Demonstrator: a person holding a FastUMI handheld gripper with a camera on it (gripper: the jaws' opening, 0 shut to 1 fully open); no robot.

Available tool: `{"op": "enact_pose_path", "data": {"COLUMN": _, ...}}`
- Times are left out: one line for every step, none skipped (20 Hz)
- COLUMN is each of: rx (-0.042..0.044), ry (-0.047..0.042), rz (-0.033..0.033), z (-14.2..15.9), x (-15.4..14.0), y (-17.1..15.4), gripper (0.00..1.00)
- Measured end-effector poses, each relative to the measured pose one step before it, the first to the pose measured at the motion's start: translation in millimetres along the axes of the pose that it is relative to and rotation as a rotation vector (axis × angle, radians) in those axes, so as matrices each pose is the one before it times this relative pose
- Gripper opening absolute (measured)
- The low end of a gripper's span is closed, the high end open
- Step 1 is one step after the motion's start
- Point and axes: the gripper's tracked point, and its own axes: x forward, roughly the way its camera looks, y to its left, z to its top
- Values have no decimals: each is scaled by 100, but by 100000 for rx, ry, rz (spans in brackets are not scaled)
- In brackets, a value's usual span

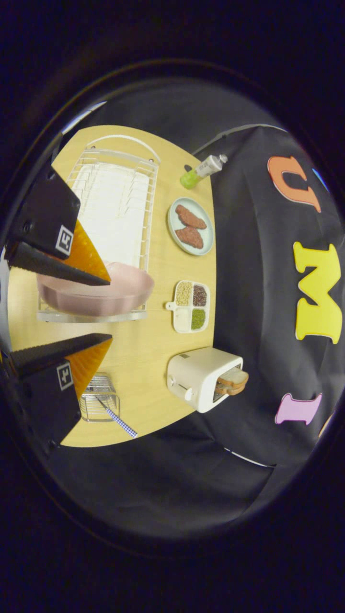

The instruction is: Take the plate from the dish rack, then take the spoon from the basket and place it into the plate.

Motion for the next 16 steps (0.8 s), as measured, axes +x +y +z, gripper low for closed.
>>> {"op": "enact_pose_path", "data": {"rx": -942, "ry": 4430, "rz": 482, "z": -158, "x": 321, "y": 584, "gripper": 54}}
{"op": "enact_pose_path", "data": {"rx": -1890, "ry": 4614, "rz": -937, "z": -430, "x": 332, "y": 218, "gripper": 49}}
{"op": "enact_pose_path", "data": {"rx": -1958, "ry": 3238, "rz": -404, "z": -4, "x": 75, "y": 349, "gripper": 42}}
{"op": "enact_pose_path", "data": {"rx": -1283, "ry": 2576, "rz": -1362, "z": -260, "x": 359, "y": 265, "gripper": 41}}
{"op": "enact_pose_path", "data": {"rx": -602, "ry": -256, "rz": -4249, "z": 128, "x": -184, "y": -364, "gripper": 36}}
{"op": "enact_pose_path", "data": {"rx": -706, "ry": 145, "rz": -3579, "z": -31, "x": -56, "y": -248, "gripper": 33}}
{"op": "enact_pose_path", "data": {"rx": -1192, "ry": -84, "rz": -3528, "z": -14, "x": 12, "y": -99, "gripper": 28}}
{"op": "enact_pose_path", "data": {"rx": -455, "ry": -501, "rz": -1455, "z": 61, "x": -106, "y": 266, "gripper": 27}}
{"op": "enact_pose_path", "data": {"rx": -99, "ry": -765, "rz": -1547, "z": -68, "x": -140, "y": 208, "gripper": 24}}
{"op": "enact_pose_path", "data": {"rx": 236, "ry": -534, "rz": -1473, "z": -52, "x": -181, "y": 168, "gripper": 23}}
{"op": "enact_pose_path", "data": {"rx": 642, "ry": -1034, "rz": -1370, "z": 32, "x": -203, "y": 150, "gripper": 23}}
{"op": "enact_pose_path", "data": {"rx": 1591, "ry": -1281, "rz": -1389, "z": 134, "x": -284, "y": 65, "gripper": 22}}
{"op": "enact_pose_path", "data": {"rx": 1198, "ry": -1726, "rz": -1504, "z": 189, "x": -337, "y": -118, "gripper": 22}}
{"op": "enact_pose_path", "data": {"rx": 1087, "ry": -1536, "rz": -1692, "z": 191, "x": -361, "y": -214, "gripper": 22}}
{"op": "enact_pose_path", "data": {"rx": 1124, "ry": -1222, "rz": -1296, "z": 73, "x": -437, "y": -212, "gripper": 22}}
{"op": "enact_pose_path", "data": {"rx": 844, "ry": -1196, "rz": -1778, "z": -4, "x": -125, "y": -339, "gripper": 22}}
